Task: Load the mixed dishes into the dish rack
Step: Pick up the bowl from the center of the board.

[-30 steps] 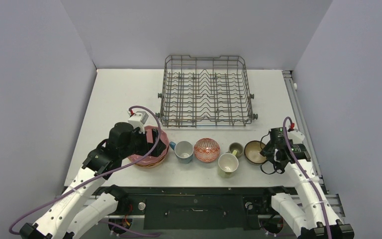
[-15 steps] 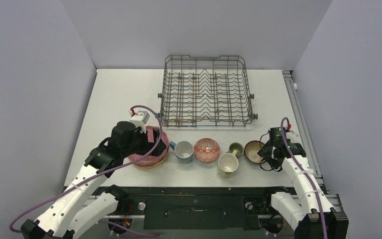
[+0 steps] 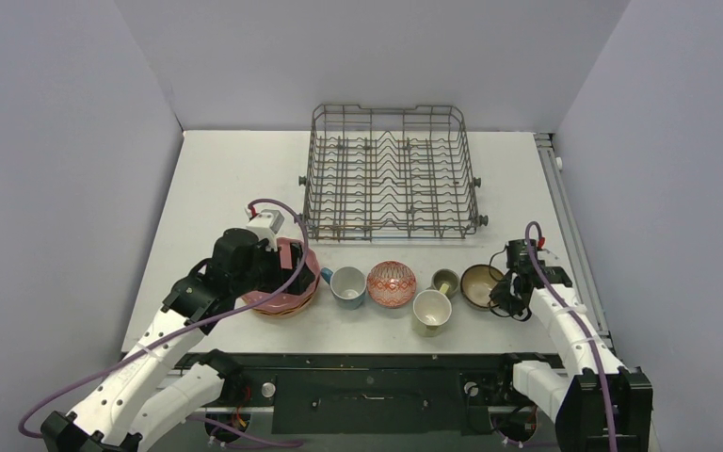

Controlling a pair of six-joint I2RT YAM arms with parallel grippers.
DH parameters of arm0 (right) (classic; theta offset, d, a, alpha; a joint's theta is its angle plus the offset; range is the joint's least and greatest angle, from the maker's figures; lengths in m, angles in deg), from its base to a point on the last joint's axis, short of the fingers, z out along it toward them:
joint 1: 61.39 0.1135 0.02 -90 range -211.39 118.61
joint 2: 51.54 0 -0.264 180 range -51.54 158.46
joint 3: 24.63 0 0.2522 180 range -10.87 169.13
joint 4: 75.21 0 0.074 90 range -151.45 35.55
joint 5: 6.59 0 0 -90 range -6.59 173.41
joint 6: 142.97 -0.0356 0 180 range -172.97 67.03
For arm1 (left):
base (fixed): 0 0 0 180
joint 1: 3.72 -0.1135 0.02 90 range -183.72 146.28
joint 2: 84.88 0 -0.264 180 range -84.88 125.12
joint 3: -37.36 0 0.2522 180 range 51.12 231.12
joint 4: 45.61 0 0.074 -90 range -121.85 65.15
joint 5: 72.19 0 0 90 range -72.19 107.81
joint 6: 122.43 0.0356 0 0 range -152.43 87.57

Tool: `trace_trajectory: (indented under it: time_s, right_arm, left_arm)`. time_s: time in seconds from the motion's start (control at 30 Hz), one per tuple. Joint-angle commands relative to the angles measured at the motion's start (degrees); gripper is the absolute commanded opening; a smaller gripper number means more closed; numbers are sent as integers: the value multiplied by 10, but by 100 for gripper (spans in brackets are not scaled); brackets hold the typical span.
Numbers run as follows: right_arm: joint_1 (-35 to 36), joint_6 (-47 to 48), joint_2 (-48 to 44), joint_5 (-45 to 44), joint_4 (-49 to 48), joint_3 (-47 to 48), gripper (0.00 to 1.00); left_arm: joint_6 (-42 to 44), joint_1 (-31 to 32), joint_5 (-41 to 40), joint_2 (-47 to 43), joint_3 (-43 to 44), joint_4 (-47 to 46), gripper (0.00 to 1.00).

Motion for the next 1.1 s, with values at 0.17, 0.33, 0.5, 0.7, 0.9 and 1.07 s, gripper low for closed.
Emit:
trace_trajectory:
  time_s: [0.17,0.33,0.5,0.7,0.9,1.07]
  right_arm:
    - [-13,17,2,14,-31,12,0]
    - [-13,28,-18,2,-9,34,0]
    - [-13,43,-40,-16,18,82,0]
    - [-13,57,-61,6,39,138,0]
    - [-8,80,-68,40,49,200,0]
    - [49,105,-23,18,64,282,0]
  left_arm:
    - [-2,3,-7,12,15,-15,96]
    - [1,3,-7,19,40,2,96]
    - [-1,2,-3,32,77,17,96]
    - [1,3,21,74,146,45,96]
    - [-3,4,62,106,204,50,96]
    - [-17,4,89,120,221,29,96]
